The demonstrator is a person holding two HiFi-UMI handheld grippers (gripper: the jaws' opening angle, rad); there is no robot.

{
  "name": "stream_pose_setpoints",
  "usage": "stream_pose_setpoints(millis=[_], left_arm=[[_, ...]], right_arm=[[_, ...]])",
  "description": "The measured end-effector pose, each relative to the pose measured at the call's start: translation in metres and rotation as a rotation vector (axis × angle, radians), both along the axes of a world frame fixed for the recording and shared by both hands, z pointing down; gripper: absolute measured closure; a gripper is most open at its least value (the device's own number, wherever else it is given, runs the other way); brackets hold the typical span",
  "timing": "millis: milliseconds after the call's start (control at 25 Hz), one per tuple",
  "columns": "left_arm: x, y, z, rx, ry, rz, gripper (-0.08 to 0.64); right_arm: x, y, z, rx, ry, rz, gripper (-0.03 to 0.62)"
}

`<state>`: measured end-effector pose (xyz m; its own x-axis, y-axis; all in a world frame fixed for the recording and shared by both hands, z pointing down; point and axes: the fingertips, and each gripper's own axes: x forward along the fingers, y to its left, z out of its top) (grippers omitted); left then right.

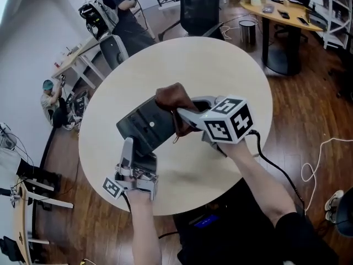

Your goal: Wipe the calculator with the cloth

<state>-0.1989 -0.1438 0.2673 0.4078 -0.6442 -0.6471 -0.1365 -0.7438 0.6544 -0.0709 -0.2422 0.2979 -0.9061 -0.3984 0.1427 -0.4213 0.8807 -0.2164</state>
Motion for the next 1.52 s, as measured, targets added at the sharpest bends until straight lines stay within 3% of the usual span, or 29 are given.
stream_pose_setpoints(millis=[120,200,400,520,720,1080,1280,1520], left_arm=[[0.001,-0.005,0.0,-0.003,0.014,-0.016,0.503],[0.0,-0.01,0.0,-0.011,0.028,-0.032,0.503],[-0.011,-0.014,0.001,-0.026,0.077,-0.072,0.502],[-0.013,-0.01,0.001,-0.023,0.103,-0.082,0.502],[-0.011,0.0,0.001,-0.007,0.122,-0.075,0.5],[-0.004,0.0,0.009,-0.029,0.09,-0.015,0.502],[-0.004,-0.018,0.022,-0.159,-0.031,0.042,0.502],[-0.001,-0.033,0.041,-0.293,-0.132,0.105,0.502]], right_arm=[[0.031,-0.021,0.009,-0.063,-0.046,0.06,0.506],[0.039,-0.013,0.002,-0.065,-0.083,0.045,0.505],[-0.007,0.062,-0.031,-0.025,-0.166,-0.178,0.506],[-0.038,0.092,-0.027,0.016,-0.112,-0.249,0.506],[-0.042,0.083,0.0,0.06,-0.003,-0.17,0.506],[0.02,0.005,0.047,-0.018,0.116,0.045,0.506],[0.045,-0.015,0.044,-0.041,0.105,0.08,0.506],[0.032,-0.008,0.032,-0.028,0.066,-0.014,0.506]])
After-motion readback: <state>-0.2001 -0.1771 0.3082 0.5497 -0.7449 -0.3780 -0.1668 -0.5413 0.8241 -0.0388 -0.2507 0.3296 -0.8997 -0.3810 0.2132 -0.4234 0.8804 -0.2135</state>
